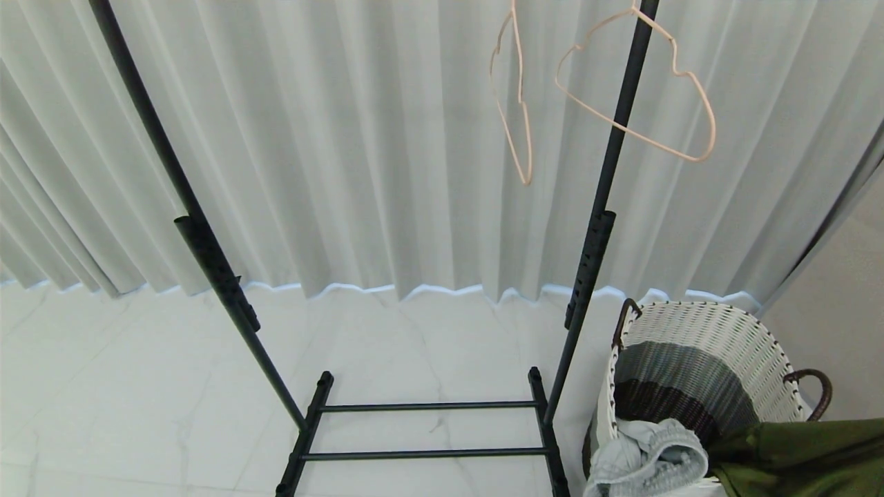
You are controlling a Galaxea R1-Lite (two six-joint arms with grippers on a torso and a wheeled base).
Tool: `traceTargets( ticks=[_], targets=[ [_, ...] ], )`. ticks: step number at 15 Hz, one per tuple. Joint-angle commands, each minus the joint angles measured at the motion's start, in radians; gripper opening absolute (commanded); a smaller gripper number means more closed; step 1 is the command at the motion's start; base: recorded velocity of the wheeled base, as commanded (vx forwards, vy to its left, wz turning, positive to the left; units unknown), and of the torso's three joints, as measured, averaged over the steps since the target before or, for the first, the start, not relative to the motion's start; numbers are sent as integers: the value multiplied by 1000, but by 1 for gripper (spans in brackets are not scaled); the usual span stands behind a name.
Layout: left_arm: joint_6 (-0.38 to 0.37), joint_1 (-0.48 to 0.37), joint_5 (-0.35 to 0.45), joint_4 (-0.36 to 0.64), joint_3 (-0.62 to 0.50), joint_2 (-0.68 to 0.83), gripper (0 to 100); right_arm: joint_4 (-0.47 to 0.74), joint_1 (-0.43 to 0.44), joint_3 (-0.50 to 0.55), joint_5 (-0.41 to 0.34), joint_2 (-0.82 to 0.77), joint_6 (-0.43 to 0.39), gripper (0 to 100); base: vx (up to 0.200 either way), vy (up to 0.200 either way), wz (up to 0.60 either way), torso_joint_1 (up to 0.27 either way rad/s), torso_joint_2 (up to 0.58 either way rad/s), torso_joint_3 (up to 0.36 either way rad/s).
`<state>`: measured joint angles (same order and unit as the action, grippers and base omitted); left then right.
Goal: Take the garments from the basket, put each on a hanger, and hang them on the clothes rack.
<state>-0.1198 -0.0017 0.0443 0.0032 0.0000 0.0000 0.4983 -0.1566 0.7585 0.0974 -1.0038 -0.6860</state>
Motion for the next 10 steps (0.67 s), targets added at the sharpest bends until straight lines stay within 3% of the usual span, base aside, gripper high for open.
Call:
traceTargets(
  ticks=[1, 5, 10],
  targets=[
    [0, 0, 0, 0, 0, 2, 100, 0, 19, 15, -2, 88, 0, 0, -200, 0, 0, -2, 7, 2],
    [2, 0, 0, 0, 0, 2, 100, -1, 98, 19, -4, 97, 5, 0, -200, 0, 0, -2, 5, 0],
    [5, 0, 0, 0, 0, 2, 100, 13, 147, 48, -16, 108, 36, 0, 0, 0, 0, 0, 0, 0]
  ],
)
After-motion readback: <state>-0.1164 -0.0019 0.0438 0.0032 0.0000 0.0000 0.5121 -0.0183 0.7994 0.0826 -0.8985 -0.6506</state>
